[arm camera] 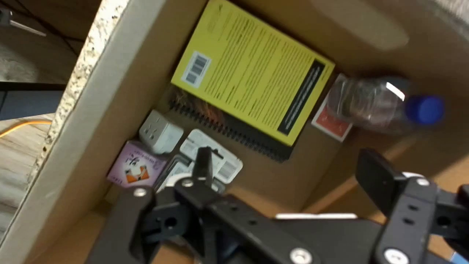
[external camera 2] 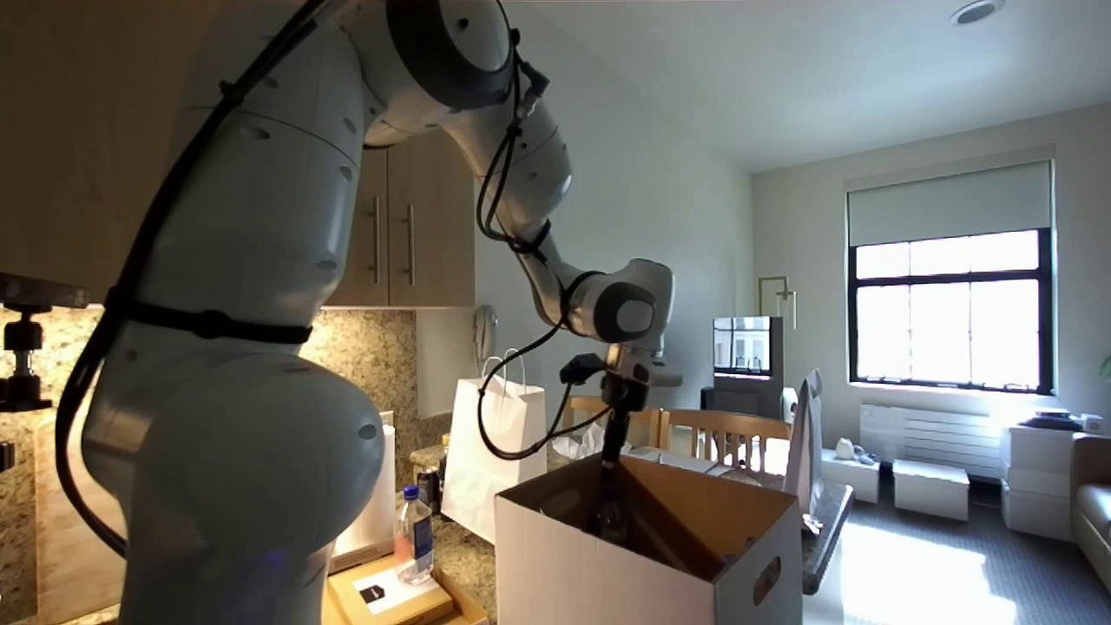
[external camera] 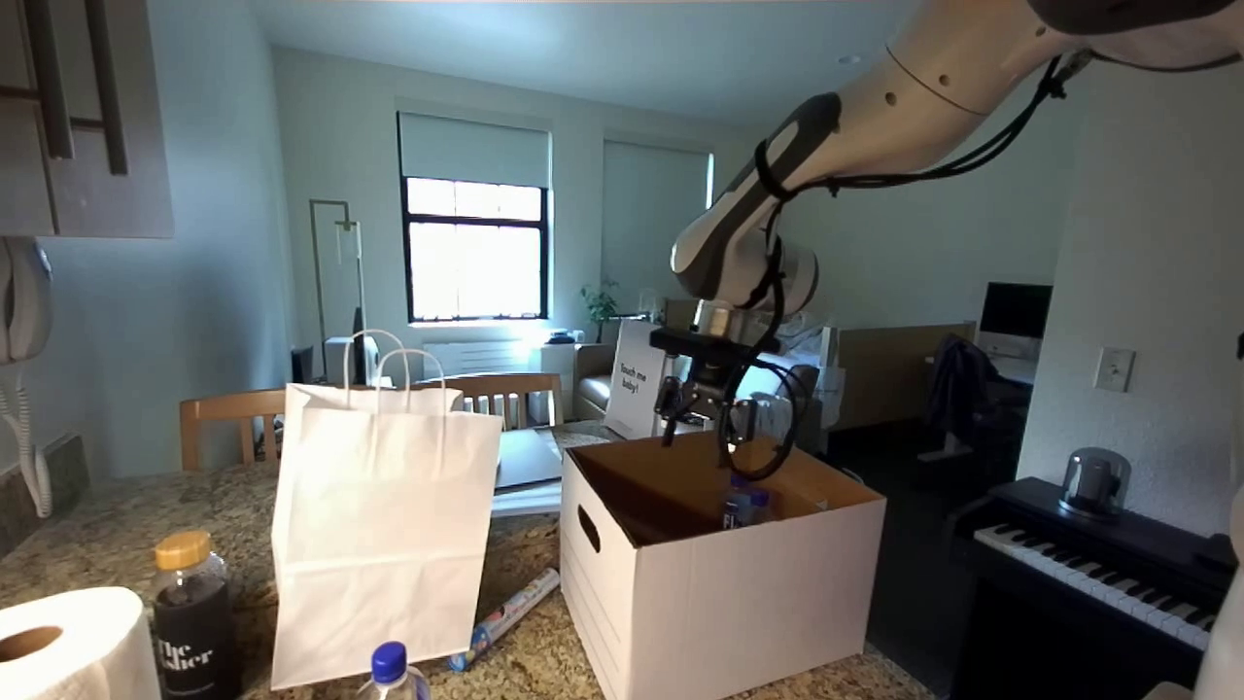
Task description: Pick up the bottle from the box and put them on the counter
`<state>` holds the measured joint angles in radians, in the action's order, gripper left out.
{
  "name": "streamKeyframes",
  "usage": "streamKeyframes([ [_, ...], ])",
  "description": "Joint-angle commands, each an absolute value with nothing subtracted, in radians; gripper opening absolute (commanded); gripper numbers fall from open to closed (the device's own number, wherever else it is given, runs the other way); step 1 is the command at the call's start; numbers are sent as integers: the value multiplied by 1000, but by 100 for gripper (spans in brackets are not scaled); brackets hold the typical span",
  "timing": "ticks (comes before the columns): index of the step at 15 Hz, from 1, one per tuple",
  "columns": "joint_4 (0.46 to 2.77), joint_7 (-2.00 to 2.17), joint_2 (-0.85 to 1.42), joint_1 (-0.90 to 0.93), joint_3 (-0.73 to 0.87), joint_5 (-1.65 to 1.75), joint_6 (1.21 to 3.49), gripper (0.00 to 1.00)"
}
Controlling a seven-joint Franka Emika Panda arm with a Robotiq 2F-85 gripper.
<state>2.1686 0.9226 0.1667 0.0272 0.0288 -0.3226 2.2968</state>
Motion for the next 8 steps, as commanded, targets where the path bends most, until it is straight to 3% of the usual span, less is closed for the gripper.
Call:
streamKeyframes([
  [1,2172,924,162,46,3,-321,2294,100],
  [8,2163,965,136,40,18,-380,2409,100],
])
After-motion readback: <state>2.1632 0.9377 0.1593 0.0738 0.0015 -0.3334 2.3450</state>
